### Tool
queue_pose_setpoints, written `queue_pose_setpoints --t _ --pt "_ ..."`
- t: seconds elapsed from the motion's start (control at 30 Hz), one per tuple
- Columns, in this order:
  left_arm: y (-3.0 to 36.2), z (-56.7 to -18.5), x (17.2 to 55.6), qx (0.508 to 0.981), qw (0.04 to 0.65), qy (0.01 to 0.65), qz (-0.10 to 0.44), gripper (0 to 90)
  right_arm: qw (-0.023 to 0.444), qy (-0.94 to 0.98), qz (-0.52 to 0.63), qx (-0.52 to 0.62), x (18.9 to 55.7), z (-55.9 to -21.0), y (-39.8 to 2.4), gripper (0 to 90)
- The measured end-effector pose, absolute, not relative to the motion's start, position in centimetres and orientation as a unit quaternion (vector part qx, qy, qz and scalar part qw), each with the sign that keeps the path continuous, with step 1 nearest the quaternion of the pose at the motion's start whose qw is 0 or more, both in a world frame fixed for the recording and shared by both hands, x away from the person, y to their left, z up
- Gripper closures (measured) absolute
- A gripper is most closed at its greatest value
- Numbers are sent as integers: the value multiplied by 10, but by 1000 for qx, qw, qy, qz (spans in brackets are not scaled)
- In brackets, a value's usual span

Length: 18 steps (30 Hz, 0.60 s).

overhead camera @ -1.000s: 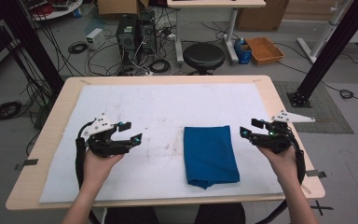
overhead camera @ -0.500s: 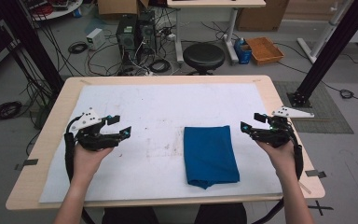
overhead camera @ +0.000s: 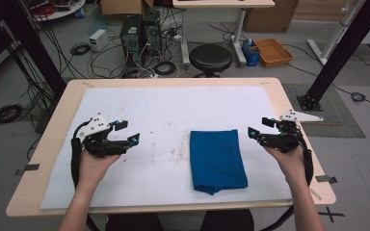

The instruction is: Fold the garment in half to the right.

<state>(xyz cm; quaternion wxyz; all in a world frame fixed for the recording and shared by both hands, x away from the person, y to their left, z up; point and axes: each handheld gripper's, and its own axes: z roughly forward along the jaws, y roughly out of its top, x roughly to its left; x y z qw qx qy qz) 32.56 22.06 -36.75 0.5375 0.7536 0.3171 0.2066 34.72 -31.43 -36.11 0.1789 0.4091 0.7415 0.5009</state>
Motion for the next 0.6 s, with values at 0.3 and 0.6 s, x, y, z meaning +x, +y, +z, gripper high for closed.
queue_pose_setpoints --t 0.3,0.6 --pt "225 -367 325 752 536 320 211 313 177 745 498 408 349 -362 -311 220" --pt "225 -368 325 757 530 321 208 313 173 745 497 410 350 -364 -313 220"
